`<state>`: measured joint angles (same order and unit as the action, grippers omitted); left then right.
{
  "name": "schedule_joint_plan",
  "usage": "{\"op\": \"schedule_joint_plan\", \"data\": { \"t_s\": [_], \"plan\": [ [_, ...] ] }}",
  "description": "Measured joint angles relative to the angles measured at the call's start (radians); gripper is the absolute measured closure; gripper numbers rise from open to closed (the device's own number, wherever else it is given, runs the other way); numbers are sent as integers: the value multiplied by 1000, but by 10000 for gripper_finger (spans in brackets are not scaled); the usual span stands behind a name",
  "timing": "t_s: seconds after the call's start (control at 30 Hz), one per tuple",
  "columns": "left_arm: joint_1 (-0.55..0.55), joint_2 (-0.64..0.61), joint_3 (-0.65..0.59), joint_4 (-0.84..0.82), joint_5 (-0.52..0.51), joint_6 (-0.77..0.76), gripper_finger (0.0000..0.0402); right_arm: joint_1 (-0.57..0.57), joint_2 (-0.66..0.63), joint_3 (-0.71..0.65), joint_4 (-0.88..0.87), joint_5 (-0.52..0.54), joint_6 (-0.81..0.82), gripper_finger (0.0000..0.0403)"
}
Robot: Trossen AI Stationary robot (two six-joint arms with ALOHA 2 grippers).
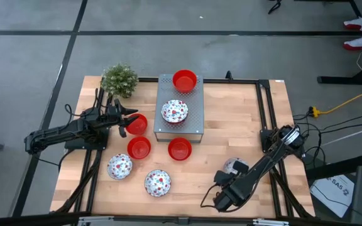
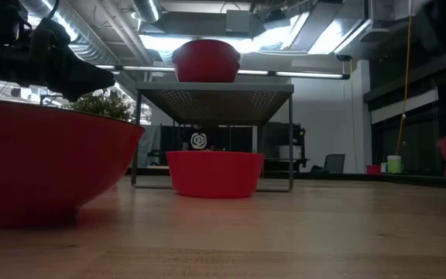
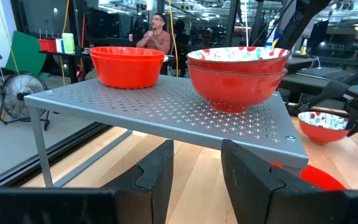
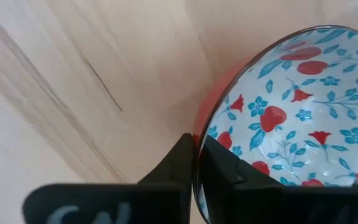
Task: Pick & Place Mini bowls
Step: Stack the white patterned bowl on the white patterned bowl on the shelf
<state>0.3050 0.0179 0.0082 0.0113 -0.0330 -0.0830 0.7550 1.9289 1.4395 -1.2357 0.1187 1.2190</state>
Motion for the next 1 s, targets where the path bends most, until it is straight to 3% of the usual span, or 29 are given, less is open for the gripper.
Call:
{"op": "schedule_joint_plan", "data": {
  "t_s": [0.57, 1.0],
  "plan": [
    [0, 0, 0, 0, 0, 0, 272, -45, -211, 2, -12, 154, -43, 391],
    [0, 0, 0, 0, 0, 0, 272, -125, -302, 34, -59, 204, -163, 391]
  ]
}}
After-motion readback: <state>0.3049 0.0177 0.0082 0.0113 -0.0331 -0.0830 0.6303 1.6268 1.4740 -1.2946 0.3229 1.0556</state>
